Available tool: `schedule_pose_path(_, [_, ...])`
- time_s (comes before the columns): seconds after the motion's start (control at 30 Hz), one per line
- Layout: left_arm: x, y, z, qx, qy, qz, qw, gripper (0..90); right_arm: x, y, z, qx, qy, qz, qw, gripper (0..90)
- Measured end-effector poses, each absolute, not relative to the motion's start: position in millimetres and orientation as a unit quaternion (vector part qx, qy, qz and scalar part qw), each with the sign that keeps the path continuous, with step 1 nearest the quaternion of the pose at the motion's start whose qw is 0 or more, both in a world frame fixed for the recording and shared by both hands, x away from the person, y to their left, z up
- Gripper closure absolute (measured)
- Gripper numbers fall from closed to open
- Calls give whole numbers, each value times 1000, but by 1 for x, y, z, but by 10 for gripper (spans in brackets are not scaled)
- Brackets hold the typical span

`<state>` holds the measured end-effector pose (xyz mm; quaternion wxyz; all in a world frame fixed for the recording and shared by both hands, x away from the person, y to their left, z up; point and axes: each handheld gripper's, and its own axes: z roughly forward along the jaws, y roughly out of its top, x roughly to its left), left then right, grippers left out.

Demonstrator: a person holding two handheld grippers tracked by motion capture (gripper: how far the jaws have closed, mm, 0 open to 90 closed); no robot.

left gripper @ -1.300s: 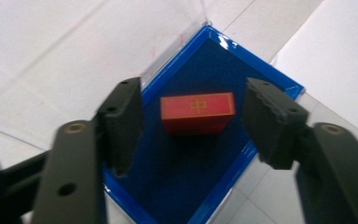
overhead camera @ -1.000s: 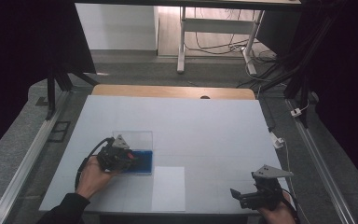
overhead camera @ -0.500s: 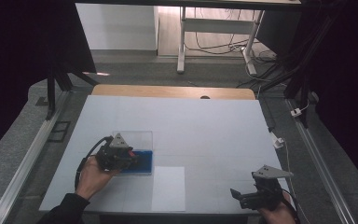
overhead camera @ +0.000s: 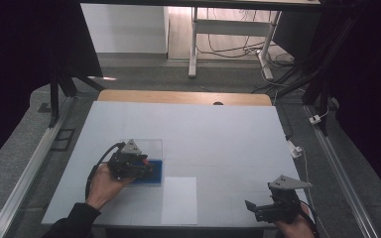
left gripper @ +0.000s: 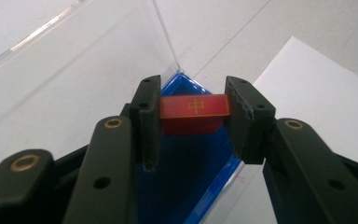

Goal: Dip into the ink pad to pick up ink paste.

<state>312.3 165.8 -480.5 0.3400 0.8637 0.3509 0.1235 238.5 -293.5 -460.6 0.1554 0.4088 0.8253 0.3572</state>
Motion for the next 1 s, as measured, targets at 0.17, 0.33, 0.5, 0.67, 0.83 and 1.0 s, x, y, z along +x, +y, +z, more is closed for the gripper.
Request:
schedule_pose_path(0.17, [319,160,-485,867,349,120,336,580,239,-293,-461,409,826,357,155,0])
schedule_pose_path(0.33, [324,155,-490,871,347,118,325,580,239,-293,-461,408,826,357,154,0])
schedule_pose_path(0.5, [329,152,-493,873,349,111,322,580,239,-294,-461,408,826,357,154,0])
schedule_pose_path(0.67, [330,147,-494,876,350,111,312,580,239,-293,-461,408,826,357,154,0])
schedule_pose_path(0.83, [327,144,-496,878,346,123,308,583,239,-293,-461,407,827,357,153,0])
schedule_pose_path(1.0, [326,148,-499,874,347,119,317,585,238,-293,-461,406,828,355,153,0])
